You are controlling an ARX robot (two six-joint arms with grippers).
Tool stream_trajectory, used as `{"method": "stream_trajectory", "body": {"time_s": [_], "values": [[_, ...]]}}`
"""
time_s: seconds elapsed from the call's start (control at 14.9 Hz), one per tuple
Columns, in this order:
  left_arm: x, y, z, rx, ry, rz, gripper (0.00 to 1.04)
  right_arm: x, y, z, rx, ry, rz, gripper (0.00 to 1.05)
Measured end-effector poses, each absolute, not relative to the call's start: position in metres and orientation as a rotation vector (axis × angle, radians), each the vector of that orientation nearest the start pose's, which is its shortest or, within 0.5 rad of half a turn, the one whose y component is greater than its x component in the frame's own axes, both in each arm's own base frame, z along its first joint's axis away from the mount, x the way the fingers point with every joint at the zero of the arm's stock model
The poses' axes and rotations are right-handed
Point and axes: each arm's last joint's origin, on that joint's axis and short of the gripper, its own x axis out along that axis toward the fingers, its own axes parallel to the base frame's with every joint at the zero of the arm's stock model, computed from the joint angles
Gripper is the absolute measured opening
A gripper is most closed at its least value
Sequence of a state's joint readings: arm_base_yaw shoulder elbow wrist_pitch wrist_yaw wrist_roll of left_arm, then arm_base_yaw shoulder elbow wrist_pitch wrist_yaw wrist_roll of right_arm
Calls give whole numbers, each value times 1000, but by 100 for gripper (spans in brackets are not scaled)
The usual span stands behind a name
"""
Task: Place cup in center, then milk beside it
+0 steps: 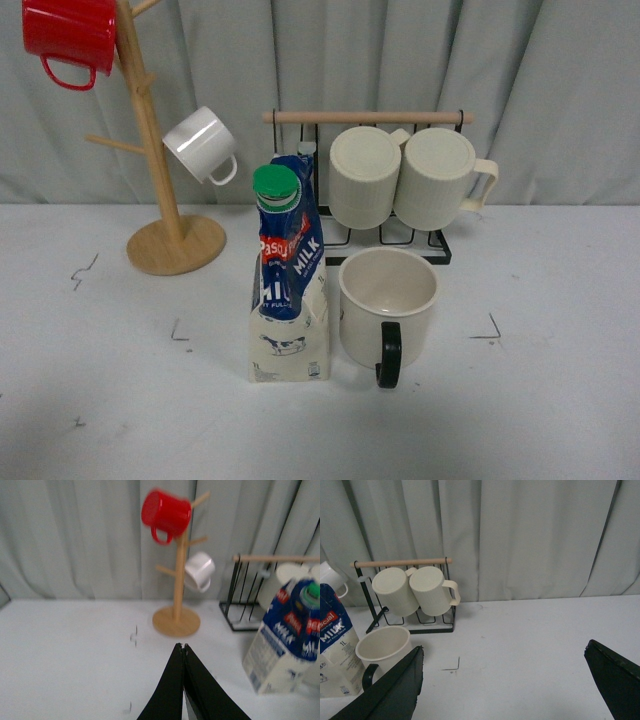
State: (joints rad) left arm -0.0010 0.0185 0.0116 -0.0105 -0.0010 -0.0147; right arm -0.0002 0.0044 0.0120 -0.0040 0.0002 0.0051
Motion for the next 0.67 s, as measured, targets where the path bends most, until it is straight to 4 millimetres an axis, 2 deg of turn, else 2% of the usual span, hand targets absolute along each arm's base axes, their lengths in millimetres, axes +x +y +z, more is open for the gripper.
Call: {"method": "stream_trajectory", "body": {"time_s": [0.07,0.27,0.67], "values": [[97,0,170,-14,-19,0,2,97,0,167,5,-4,0,98],[97,0,166,-15,1,-1,2,97,0,167,5,-4,0,98],[97,0,166,-14,0,-1,74,97,0,167,5,-4,0,98]]}}
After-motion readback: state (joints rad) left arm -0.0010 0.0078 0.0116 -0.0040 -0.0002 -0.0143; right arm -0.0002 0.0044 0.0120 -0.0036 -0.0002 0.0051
